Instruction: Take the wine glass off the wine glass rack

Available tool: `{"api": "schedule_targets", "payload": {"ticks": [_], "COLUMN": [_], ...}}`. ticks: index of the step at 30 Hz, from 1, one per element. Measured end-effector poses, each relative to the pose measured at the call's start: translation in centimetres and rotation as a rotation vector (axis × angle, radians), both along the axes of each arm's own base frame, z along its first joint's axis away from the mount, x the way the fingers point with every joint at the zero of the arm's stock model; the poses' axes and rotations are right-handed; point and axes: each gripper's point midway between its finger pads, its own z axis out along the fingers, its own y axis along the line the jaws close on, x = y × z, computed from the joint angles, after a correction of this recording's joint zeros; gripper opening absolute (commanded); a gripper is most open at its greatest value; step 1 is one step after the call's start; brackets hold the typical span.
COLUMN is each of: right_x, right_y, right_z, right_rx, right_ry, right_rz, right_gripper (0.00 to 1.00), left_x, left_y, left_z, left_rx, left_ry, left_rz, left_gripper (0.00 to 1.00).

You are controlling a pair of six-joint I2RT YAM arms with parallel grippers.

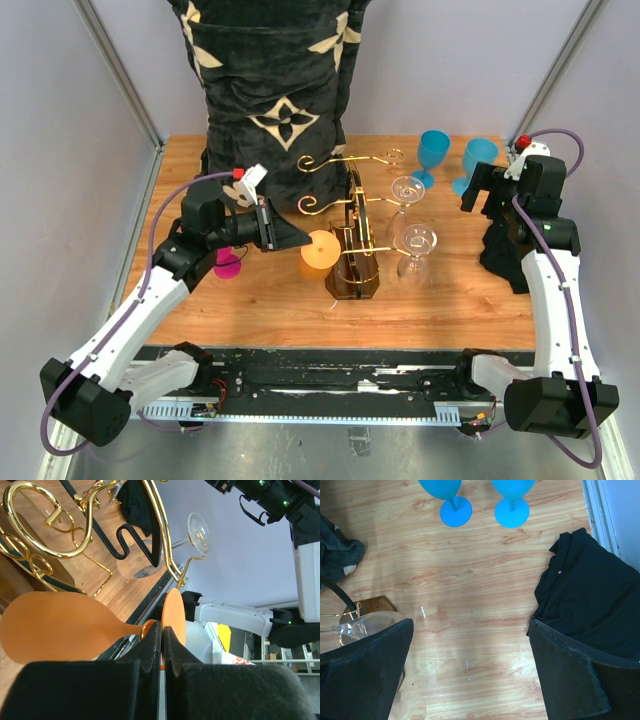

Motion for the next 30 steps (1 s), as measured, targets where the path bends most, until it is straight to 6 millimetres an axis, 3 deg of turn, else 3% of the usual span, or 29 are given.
{"api": "schedule_targets", "payload": {"ticks": [19, 30], "right_x": [0.0, -0.1], "right_y": [0.0, 0.0], "right_z": [0.0, -0.4], "right_rx": [0.000, 0.000], "right_ry": [0.000, 0.009], "right_rz": [0.000, 0.000], "right_gripper": [0.99, 0.99], "left_x": [-0.3, -2.3], "left_y": [2.0, 1.2], "left_z": [1.4, 0.8], "left_rx": [0.059, -0.033], "left_ry": [-0.040, 0.051], "left_rz": [0.074, -0.016], "left_gripper": [0.01, 0.01]}}
